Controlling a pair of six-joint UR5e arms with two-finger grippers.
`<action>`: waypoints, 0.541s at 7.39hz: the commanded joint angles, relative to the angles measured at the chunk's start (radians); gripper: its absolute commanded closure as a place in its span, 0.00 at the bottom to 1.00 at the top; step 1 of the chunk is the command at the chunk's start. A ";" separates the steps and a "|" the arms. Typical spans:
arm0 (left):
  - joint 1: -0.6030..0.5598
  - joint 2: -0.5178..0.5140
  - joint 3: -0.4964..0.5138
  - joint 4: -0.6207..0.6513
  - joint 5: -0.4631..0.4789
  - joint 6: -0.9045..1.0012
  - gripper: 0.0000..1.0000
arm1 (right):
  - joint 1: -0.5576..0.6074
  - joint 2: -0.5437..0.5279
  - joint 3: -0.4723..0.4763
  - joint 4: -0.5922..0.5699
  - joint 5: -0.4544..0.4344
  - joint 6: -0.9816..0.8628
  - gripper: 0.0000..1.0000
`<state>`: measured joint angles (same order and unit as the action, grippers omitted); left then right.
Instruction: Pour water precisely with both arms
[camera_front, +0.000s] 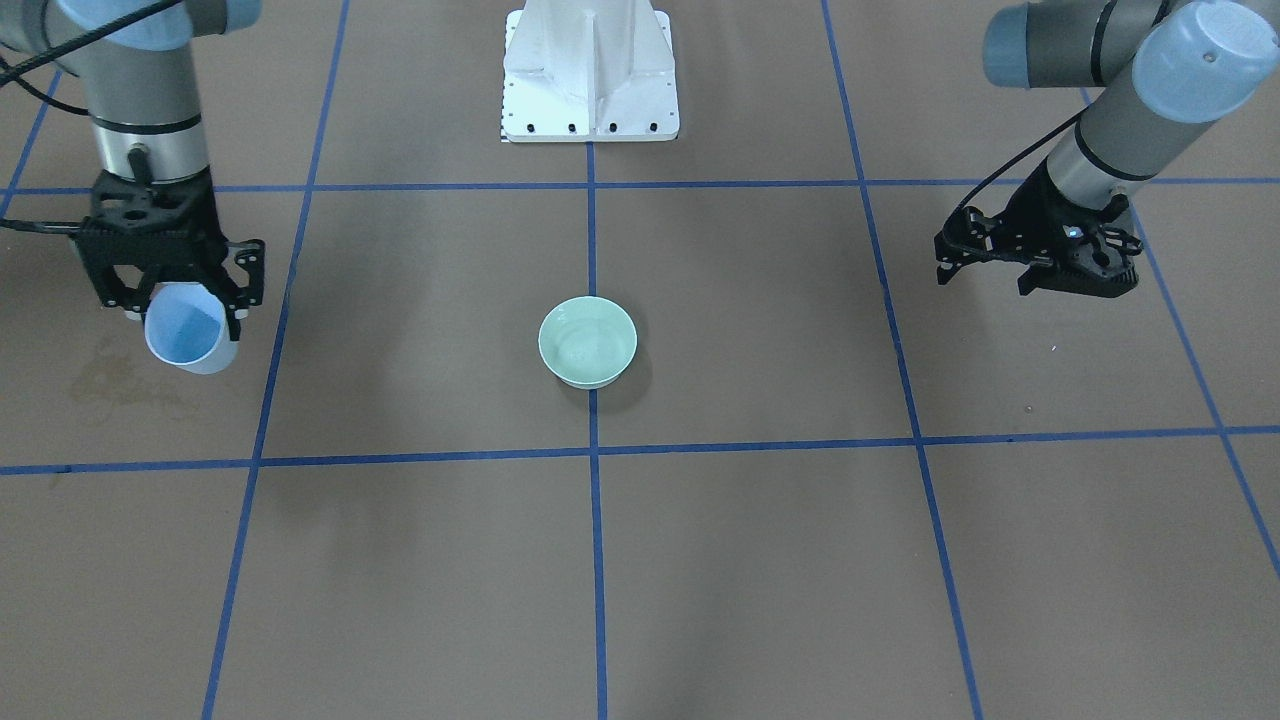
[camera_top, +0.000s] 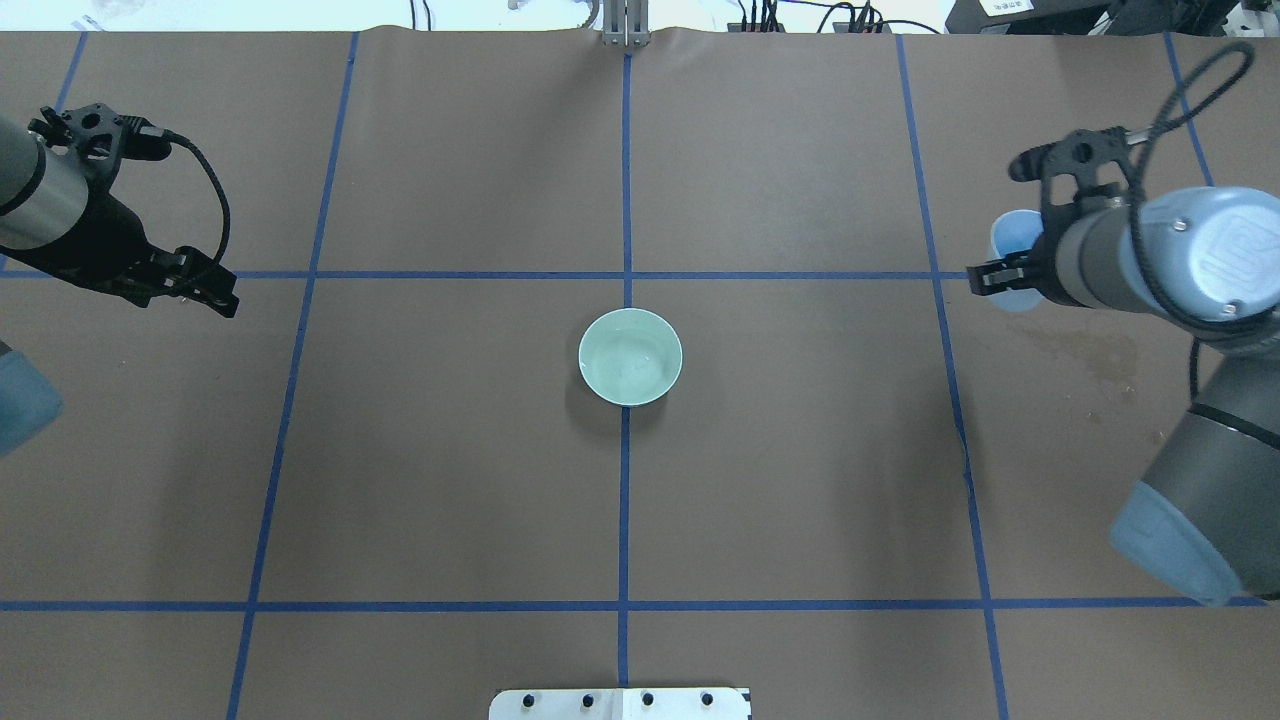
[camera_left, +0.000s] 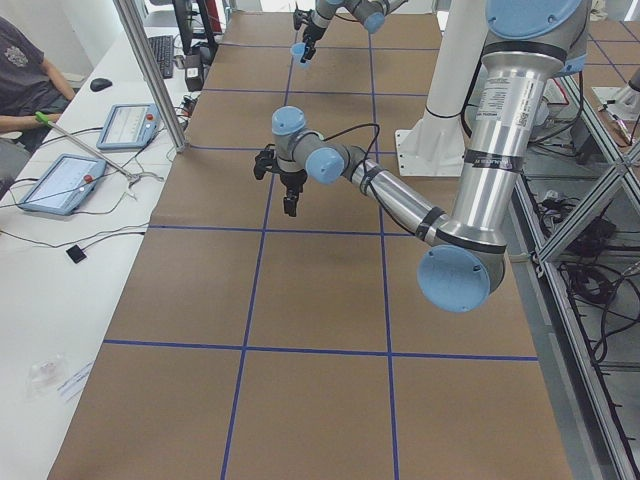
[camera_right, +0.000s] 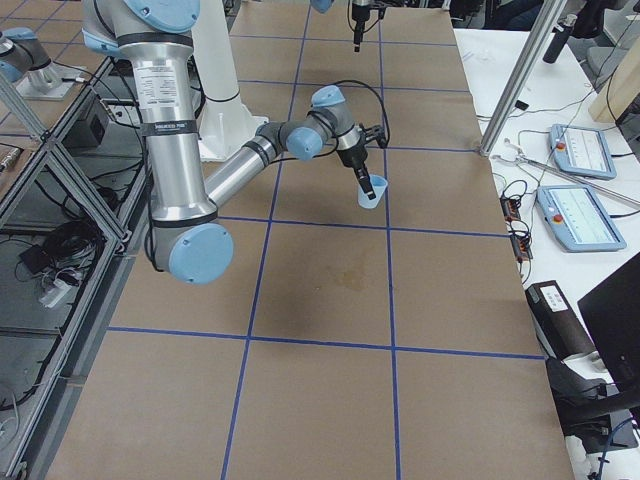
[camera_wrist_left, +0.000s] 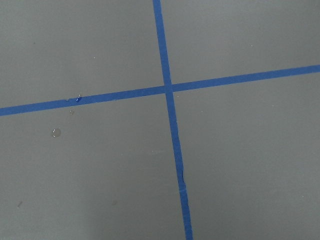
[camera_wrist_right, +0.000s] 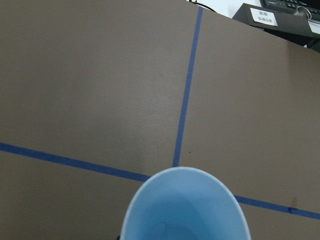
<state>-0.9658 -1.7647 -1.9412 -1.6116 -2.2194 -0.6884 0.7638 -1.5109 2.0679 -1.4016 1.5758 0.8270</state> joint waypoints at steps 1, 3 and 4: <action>0.002 -0.007 -0.005 -0.001 0.001 -0.048 0.00 | 0.054 -0.178 -0.005 0.168 0.001 0.001 0.61; 0.002 -0.009 -0.004 -0.001 0.001 -0.049 0.00 | 0.071 -0.204 -0.032 0.229 -0.011 0.195 0.60; 0.002 -0.009 -0.002 -0.001 0.001 -0.049 0.00 | 0.069 -0.231 -0.108 0.375 -0.035 0.230 0.60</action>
<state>-0.9635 -1.7726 -1.9451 -1.6122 -2.2182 -0.7366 0.8306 -1.7121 2.0269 -1.1608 1.5609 0.9758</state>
